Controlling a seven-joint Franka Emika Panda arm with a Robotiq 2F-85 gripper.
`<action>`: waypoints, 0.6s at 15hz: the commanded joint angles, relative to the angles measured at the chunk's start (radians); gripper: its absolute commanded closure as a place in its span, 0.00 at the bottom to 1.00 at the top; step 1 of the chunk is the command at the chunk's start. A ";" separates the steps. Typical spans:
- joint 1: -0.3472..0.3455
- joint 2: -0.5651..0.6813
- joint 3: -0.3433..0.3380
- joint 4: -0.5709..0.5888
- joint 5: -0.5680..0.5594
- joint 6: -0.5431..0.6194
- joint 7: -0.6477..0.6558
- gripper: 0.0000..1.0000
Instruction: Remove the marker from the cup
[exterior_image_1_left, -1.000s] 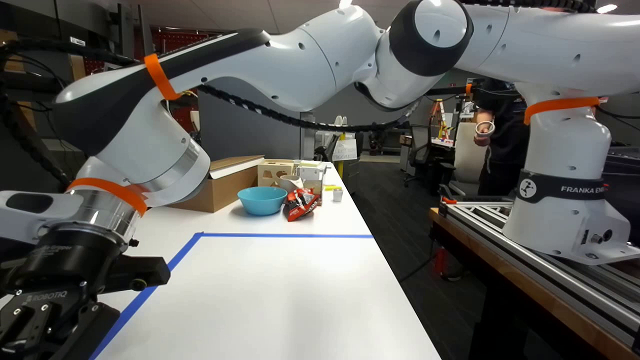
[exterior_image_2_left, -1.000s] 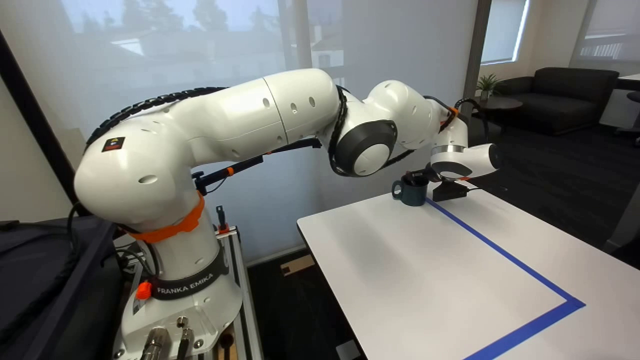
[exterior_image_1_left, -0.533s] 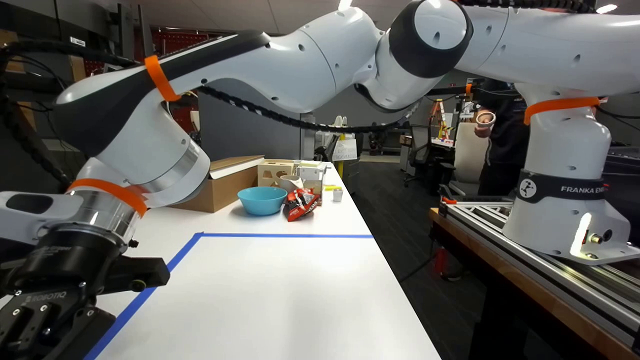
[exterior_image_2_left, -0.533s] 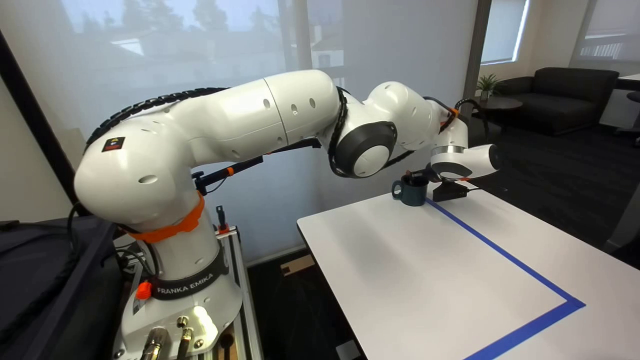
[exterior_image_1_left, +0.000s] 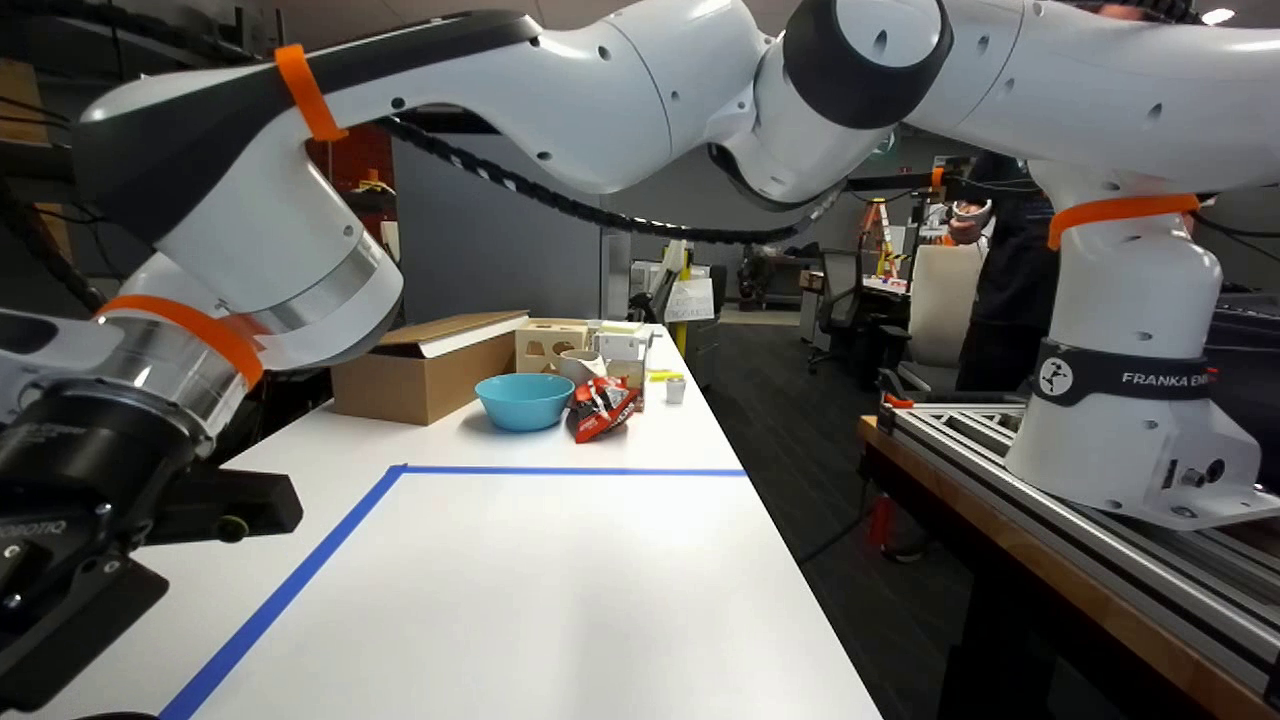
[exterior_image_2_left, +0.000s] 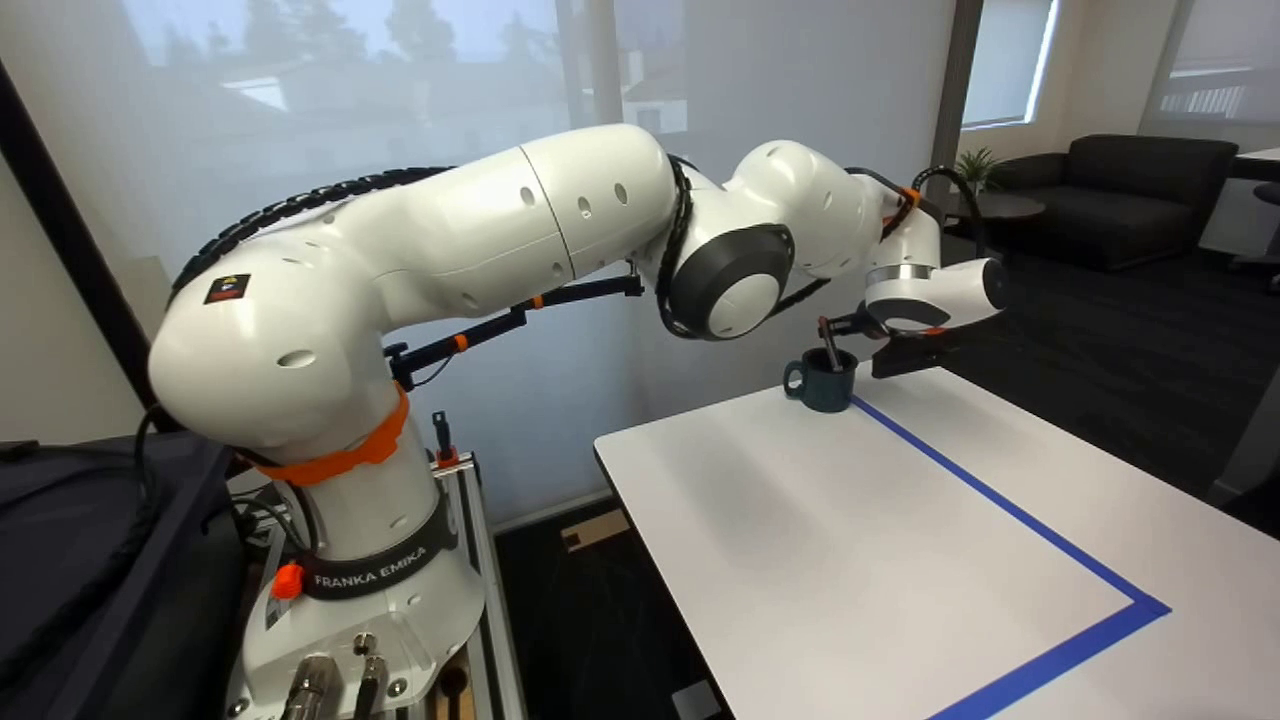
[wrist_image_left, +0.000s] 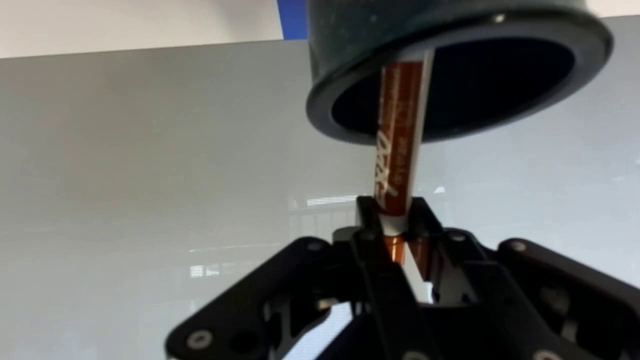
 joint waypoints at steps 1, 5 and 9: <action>-0.003 -0.083 0.006 -0.088 0.019 0.048 0.025 0.95; -0.012 -0.174 0.008 -0.209 0.037 0.112 0.052 0.95; -0.027 -0.276 0.005 -0.386 0.068 0.210 0.084 0.95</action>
